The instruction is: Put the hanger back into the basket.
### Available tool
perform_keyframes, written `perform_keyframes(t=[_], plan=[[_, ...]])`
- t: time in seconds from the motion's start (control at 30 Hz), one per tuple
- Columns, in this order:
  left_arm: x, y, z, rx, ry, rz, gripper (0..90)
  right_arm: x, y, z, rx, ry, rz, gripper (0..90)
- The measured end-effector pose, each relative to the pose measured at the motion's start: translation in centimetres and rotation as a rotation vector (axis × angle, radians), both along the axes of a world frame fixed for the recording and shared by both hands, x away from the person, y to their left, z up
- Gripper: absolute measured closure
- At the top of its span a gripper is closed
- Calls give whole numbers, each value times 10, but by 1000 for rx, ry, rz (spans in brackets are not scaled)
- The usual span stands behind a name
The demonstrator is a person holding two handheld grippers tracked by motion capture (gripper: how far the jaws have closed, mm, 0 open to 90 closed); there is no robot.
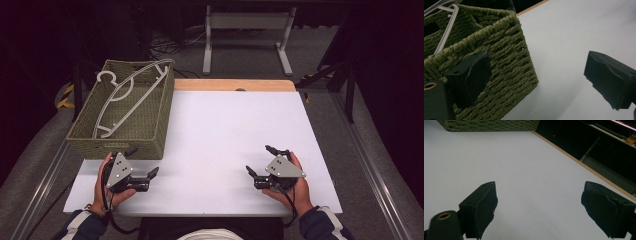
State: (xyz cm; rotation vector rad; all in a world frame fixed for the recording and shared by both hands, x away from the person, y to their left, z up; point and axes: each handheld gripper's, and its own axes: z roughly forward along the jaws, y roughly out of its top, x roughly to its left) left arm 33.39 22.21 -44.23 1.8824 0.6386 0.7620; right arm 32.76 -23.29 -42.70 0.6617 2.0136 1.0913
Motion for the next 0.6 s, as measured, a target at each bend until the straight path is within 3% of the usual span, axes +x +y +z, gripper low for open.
perform_keyframes(t=[0.13, 0.2, 0.6], plan=[[-1, 0, 1, 14, -14, -1, 69, 0, 2, 0, -9, -8, 1, 132], [-1, 1, 0, -6, -5, -3, 66, 0, 2, 0, -8, -12, -5, 132], [0, -2, 1, 4, -5, -30, 61, -2, 3, -1, -12, -9, -15, 132]])
